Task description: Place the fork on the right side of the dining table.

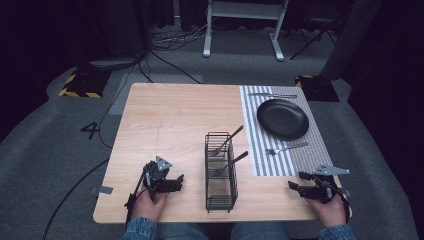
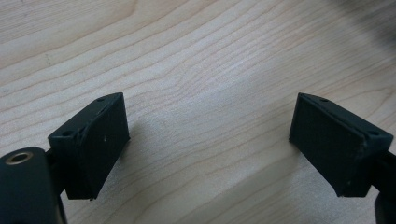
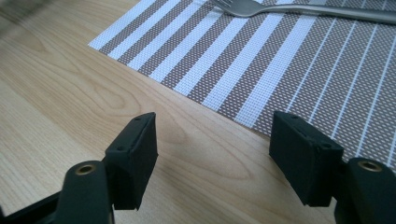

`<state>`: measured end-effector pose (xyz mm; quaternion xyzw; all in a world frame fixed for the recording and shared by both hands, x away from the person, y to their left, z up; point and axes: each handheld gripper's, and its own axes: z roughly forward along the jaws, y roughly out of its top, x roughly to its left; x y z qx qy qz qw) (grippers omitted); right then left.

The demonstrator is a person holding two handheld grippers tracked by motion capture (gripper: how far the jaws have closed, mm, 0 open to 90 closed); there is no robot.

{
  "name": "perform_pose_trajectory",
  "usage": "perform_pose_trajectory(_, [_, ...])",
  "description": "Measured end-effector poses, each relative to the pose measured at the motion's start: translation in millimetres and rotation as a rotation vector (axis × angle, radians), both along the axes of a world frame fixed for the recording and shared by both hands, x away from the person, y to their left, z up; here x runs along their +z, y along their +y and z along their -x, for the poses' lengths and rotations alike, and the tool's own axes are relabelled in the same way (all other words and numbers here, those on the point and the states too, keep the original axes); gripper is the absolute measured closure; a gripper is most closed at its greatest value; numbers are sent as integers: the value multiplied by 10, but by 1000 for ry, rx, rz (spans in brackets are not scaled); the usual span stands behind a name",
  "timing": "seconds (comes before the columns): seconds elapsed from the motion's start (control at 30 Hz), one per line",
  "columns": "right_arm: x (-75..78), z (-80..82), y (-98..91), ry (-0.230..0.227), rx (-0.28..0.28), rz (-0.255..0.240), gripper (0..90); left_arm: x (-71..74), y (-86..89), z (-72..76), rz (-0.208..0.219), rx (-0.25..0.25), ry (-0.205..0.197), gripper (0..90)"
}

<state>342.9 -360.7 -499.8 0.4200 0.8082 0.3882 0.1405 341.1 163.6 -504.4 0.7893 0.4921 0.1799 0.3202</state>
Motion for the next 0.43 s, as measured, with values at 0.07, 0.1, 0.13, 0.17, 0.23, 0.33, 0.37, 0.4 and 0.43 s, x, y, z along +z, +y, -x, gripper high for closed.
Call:
perform_pose_trajectory(0.07, [-8,5,25,-18,15,19,311,0,0,0,0,1,0,119])
perform_pose_trajectory(0.1, [-10,8,38,-24,17,30,307,0,-1,0,1,1,0,119])
perform_pose_trajectory(0.13, [-16,11,49,-34,21,40,298,0,0,0,0,0,0,119])
perform_pose_trajectory(0.17, [-25,15,59,-49,27,54,286,0,0,0,0,0,0,119])
perform_pose_trajectory(0.23, [-34,28,85,-69,34,87,257,0,0,0,0,0,0,119])
perform_pose_trajectory(0.33, [-40,9,87,-54,32,91,177,0,0,0,0,0,1,119])
perform_pose_trajectory(0.37, [-41,11,94,-54,35,96,154,1,0,0,0,-1,1,119])
perform_pose_trajectory(0.4, [-43,9,100,-51,44,99,143,0,0,0,0,-1,1,119])
perform_pose_trajectory(0.43, [-43,9,100,-51,44,99,143,0,0,1,0,-1,1,119])
